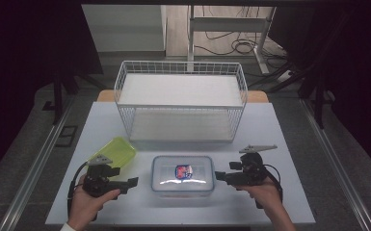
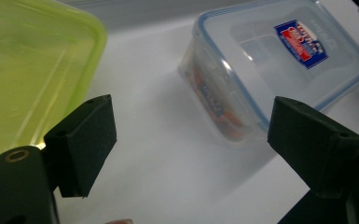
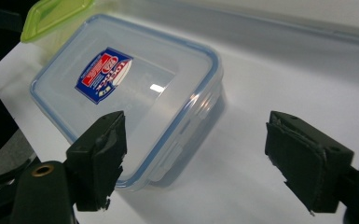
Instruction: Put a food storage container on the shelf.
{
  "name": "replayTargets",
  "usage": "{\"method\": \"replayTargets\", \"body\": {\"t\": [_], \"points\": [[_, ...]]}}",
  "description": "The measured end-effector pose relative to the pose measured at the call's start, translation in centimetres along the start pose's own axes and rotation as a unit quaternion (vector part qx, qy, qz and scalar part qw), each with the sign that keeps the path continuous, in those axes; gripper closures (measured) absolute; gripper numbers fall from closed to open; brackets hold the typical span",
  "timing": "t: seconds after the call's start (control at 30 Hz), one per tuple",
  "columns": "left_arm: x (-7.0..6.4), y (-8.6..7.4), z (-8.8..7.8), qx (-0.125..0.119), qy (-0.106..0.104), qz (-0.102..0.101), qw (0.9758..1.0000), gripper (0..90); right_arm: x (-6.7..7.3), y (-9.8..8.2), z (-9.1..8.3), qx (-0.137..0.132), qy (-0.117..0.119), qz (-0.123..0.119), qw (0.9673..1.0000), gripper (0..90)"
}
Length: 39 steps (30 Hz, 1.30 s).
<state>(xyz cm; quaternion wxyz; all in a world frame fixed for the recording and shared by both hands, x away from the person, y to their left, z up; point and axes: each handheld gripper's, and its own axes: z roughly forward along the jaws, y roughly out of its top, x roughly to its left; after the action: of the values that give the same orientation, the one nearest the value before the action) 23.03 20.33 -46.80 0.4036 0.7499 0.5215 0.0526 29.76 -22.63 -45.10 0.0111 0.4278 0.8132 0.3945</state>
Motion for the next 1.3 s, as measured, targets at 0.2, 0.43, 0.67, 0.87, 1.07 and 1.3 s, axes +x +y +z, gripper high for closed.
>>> {"method": "replayTargets", "body": {"t": [0.2,0.43,0.67,0.87,1.07,1.3], "points": [[-1.6,1.3,1.0,0.001,-0.033,-0.012,0.9994,16.9,0.2,-0.1,0.0,0.003,0.013,0.014,0.9998,22.3],[-2.5,2.2,2.4,0.008,-0.073,-0.038,0.9966,16.9,0.0,0.1,0.0,-0.003,0.017,0.022,0.9996,22.4],[-2.3,2.3,4.4,0.026,-0.095,-0.071,0.9926,17.0,0.2,0.3,0.5,0.0,0.019,0.02,0.9996,22.4],[-1.5,2.1,6.0,0.039,-0.124,-0.1,0.9865,17.2,0.1,0.3,0.6,0.003,0.015,0.018,0.9997,22.5],[-1.2,2.0,6.5,0.046,-0.132,-0.103,0.9848,18.6,-0.1,0.1,0.6,0.005,0.013,0.02,0.9997,22.6],[-0.8,1.9,7.2,0.057,-0.134,-0.106,0.9837,18.8,-0.3,-0.1,0.8,0.007,0.009,0.021,0.9997,22.6]]}}
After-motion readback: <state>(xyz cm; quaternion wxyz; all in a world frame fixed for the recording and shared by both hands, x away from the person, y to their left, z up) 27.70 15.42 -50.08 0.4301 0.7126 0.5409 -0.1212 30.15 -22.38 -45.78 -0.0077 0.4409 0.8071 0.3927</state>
